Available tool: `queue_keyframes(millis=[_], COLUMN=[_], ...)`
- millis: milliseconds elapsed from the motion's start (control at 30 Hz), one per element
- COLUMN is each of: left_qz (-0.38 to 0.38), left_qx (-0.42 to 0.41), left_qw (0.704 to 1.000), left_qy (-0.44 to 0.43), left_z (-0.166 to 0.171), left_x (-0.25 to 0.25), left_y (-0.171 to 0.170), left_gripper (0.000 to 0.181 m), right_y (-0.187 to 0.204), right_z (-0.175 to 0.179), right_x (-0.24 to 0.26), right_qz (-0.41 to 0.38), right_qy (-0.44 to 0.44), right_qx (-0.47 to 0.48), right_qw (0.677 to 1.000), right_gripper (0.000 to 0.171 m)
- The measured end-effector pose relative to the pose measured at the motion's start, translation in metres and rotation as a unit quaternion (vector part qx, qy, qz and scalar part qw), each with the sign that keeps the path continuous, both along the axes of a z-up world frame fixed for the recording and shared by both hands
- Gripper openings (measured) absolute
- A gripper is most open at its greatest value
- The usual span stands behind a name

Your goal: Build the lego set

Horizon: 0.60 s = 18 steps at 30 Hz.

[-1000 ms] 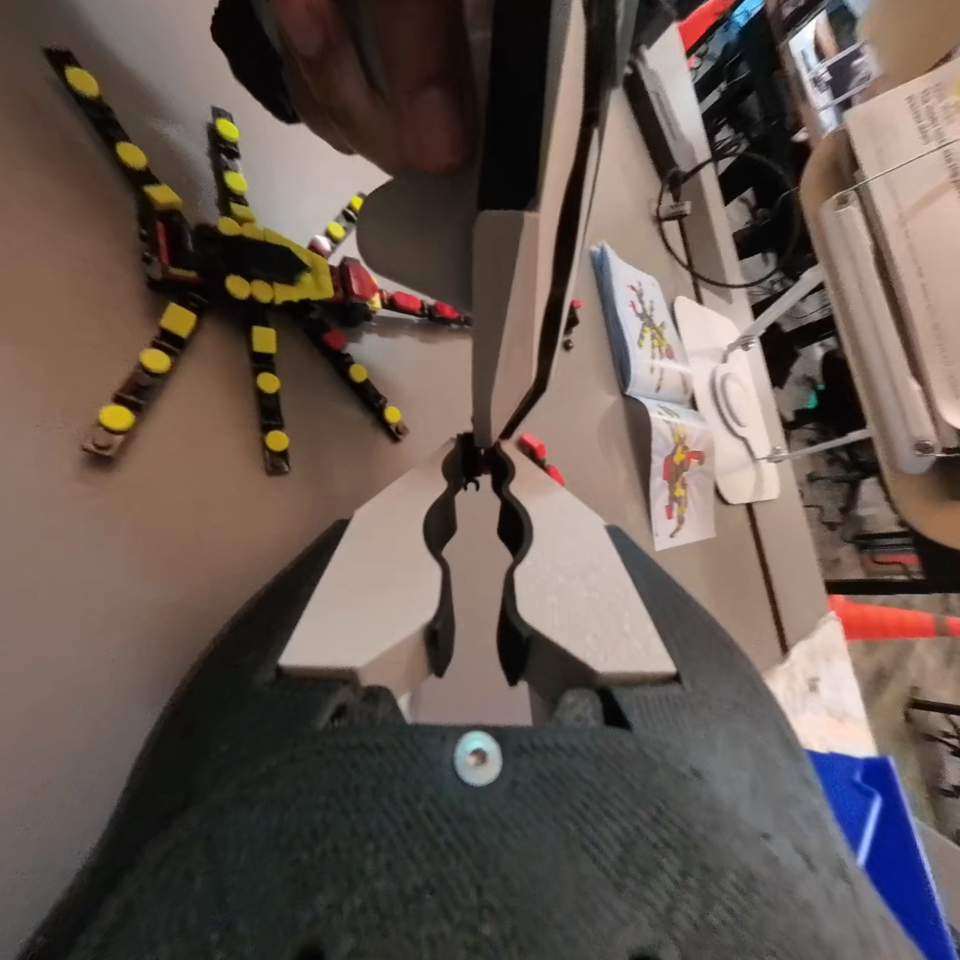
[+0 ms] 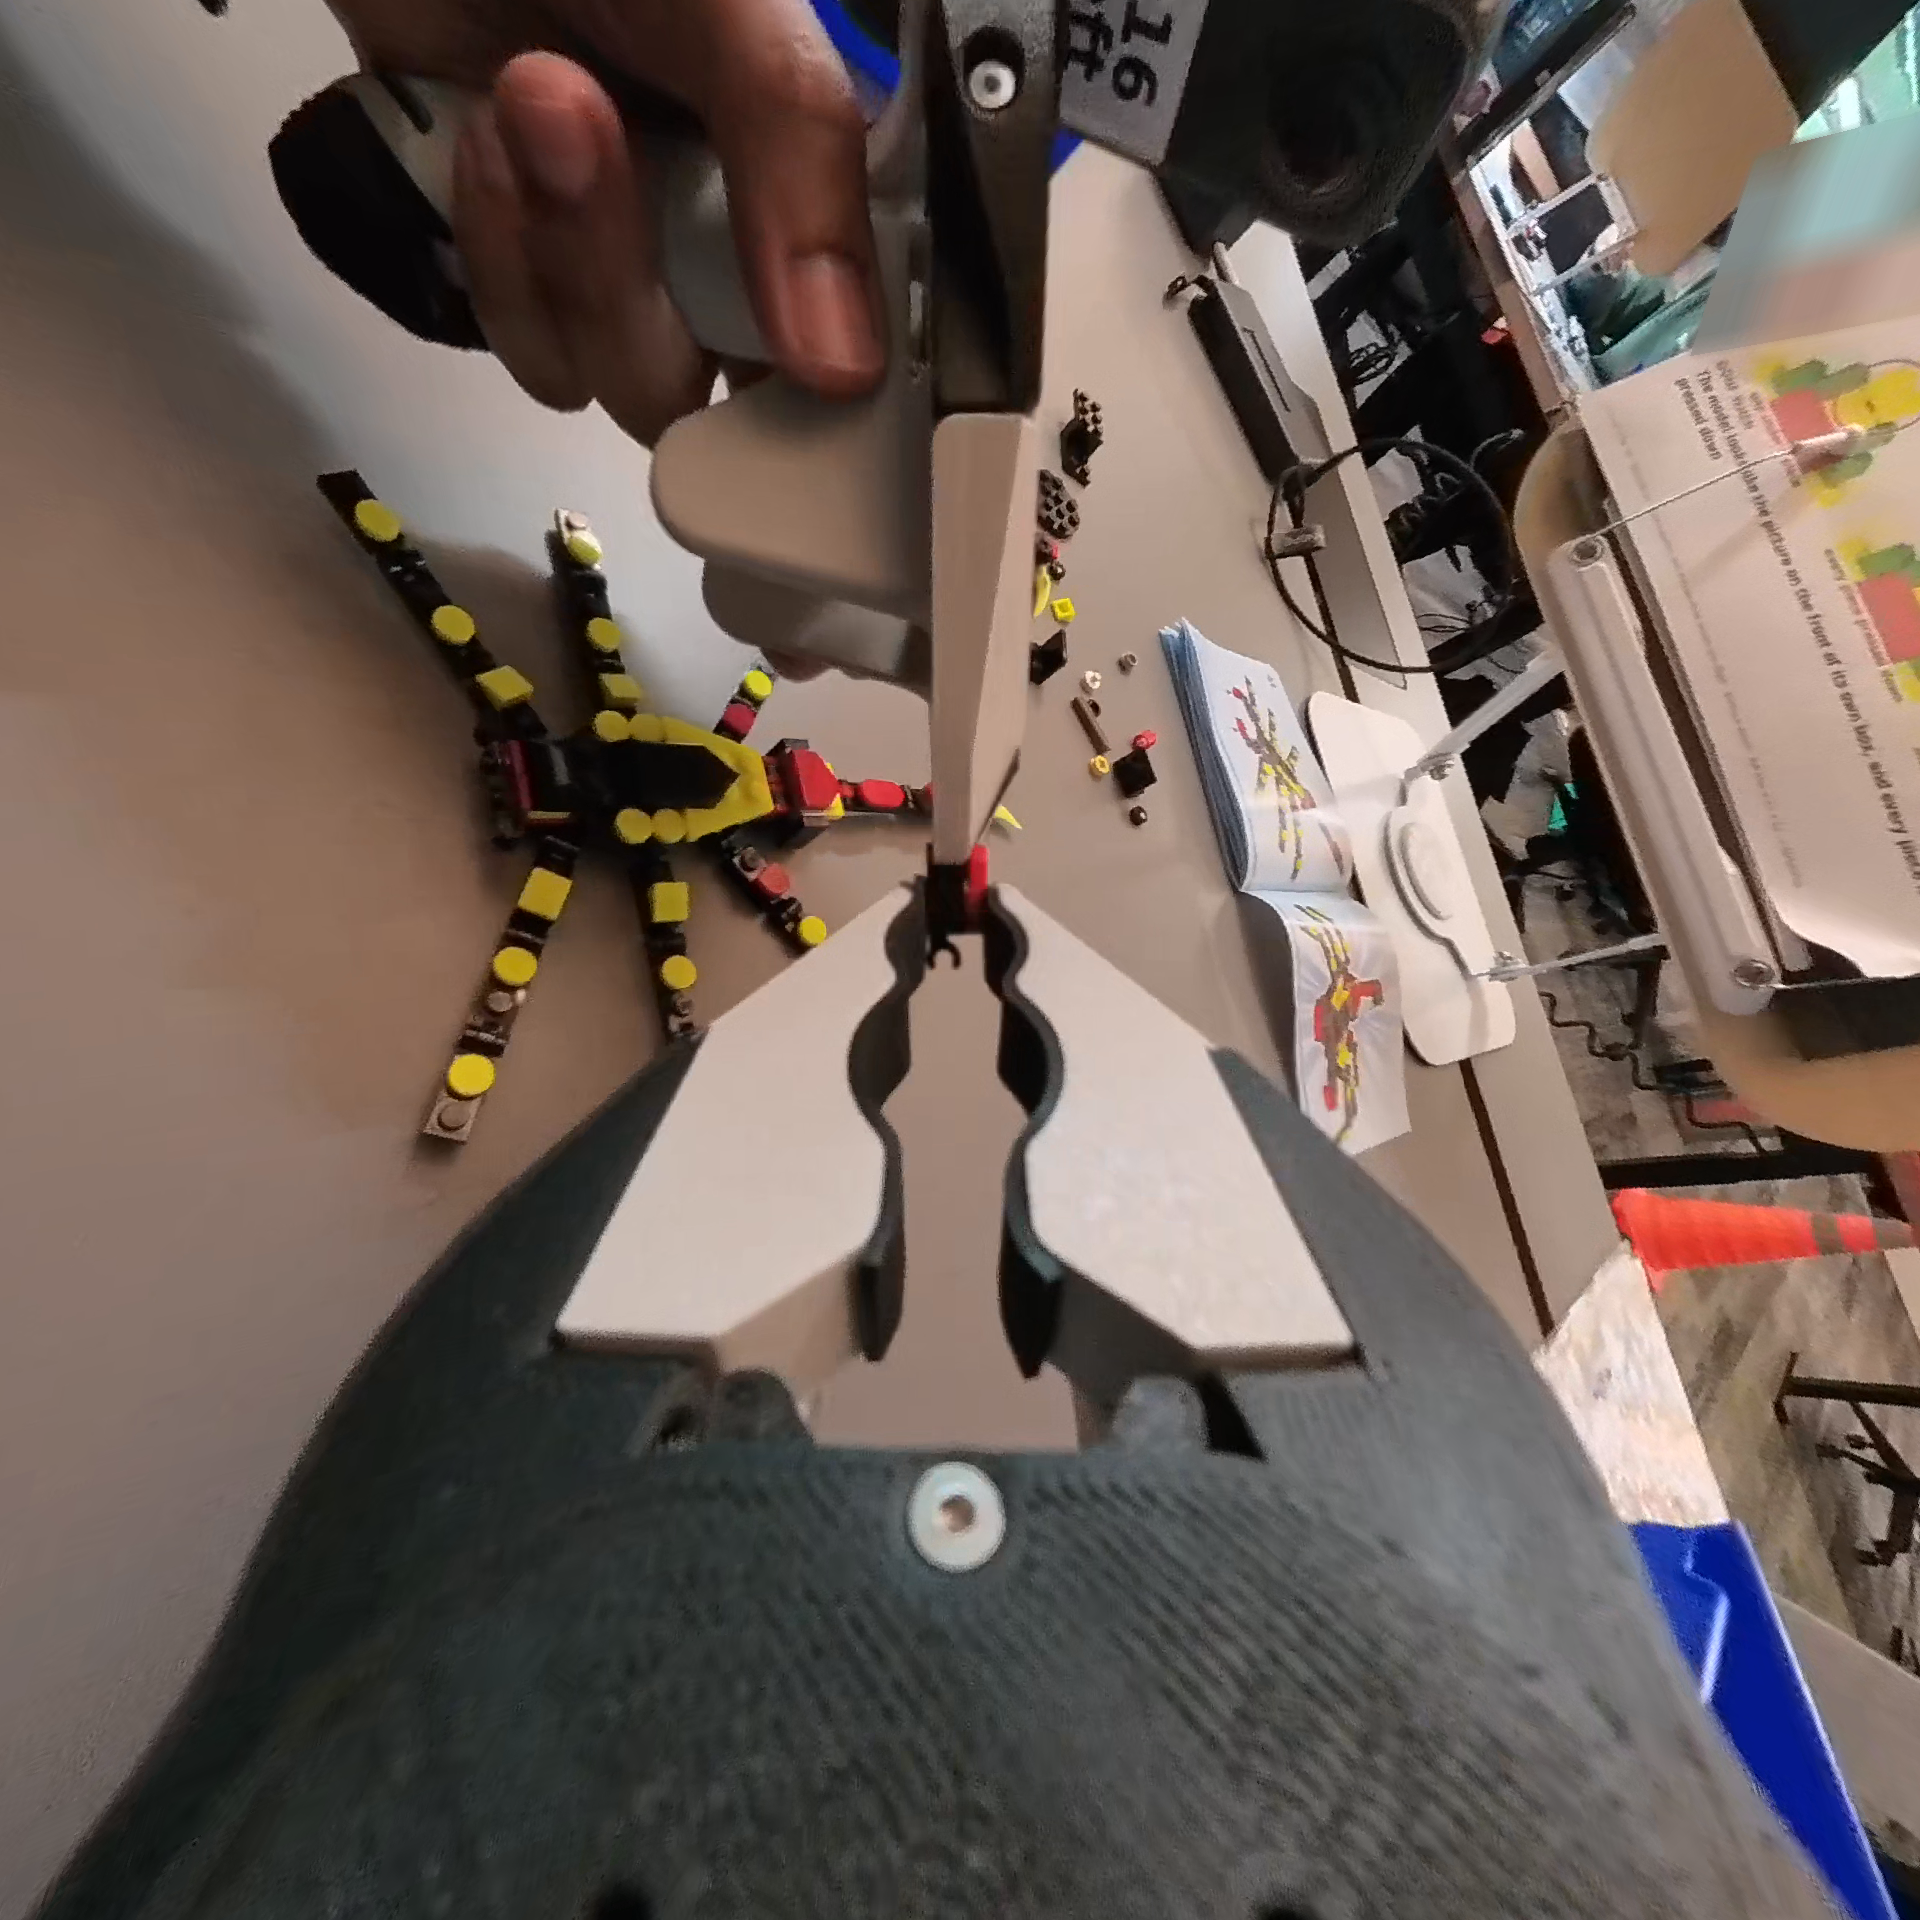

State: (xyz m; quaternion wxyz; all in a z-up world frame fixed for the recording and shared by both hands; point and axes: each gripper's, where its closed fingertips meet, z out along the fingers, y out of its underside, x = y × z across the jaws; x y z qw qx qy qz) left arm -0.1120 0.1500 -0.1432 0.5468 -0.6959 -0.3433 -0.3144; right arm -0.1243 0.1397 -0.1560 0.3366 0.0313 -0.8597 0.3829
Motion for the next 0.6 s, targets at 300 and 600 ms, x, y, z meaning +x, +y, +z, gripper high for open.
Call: queue_keyframes(millis=[300,600], left_qz=[-0.028,-0.023], left_qx=[0.019,0.049], left_qw=[0.988,0.95], left_qy=[0.152,0.306], left_z=[0.01,0.029], left_x=[0.01,0.019], left_y=[0.001,0.001], left_gripper=[0.031,0.015], right_y=[0.0,0.001], right_z=[0.009,0.022], right_x=[0.014,0.028], right_qz=[0.007,0.032], right_qy=[-0.145,-0.243], right_qx=[-0.083,-0.158], right_qw=[0.986,0.956], right_gripper=[0.008,0.007])
